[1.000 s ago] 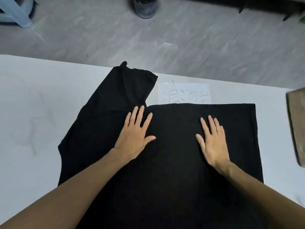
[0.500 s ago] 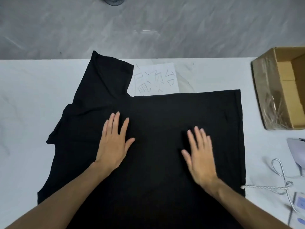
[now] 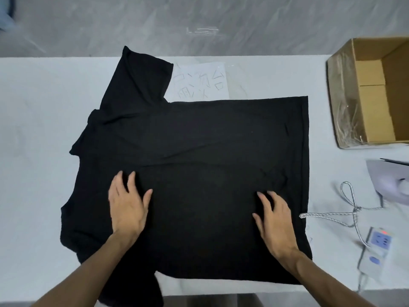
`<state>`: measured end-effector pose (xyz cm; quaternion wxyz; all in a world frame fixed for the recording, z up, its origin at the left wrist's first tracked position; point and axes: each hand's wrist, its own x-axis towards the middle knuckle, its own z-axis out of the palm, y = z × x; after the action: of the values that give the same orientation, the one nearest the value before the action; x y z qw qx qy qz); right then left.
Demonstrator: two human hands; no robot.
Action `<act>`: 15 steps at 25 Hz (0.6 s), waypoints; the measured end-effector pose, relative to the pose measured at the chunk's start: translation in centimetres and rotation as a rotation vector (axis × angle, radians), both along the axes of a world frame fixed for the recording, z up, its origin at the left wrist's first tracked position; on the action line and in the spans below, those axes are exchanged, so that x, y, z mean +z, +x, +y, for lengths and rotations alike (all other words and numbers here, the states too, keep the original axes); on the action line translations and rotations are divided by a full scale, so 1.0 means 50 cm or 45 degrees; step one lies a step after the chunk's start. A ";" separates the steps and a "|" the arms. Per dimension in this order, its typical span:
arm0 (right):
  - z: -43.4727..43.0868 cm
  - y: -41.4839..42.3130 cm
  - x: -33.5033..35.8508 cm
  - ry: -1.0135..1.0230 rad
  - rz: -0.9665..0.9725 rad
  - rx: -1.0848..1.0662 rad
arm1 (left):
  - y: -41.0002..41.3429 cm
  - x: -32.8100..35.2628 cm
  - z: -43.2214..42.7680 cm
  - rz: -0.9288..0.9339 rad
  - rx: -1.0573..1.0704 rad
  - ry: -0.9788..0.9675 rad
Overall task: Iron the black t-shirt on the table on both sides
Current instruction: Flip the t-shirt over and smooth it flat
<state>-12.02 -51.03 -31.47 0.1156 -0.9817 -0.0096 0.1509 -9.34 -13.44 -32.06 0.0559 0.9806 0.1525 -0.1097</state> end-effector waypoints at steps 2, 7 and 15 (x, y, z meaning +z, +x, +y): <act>-0.044 -0.066 0.022 -0.029 0.023 -0.140 | -0.095 0.021 0.008 -0.063 0.477 -0.025; -0.111 -0.197 0.027 -0.078 0.136 -0.685 | -0.232 0.049 0.014 0.216 1.470 -0.155; -0.087 -0.182 0.060 0.175 0.178 -1.081 | -0.267 0.079 0.070 0.080 1.228 -0.496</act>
<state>-21.11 -55.35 -28.46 0.2330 -0.8760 0.3929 0.1550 -22.72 -9.96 -28.09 0.2769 0.7666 0.5653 -0.1274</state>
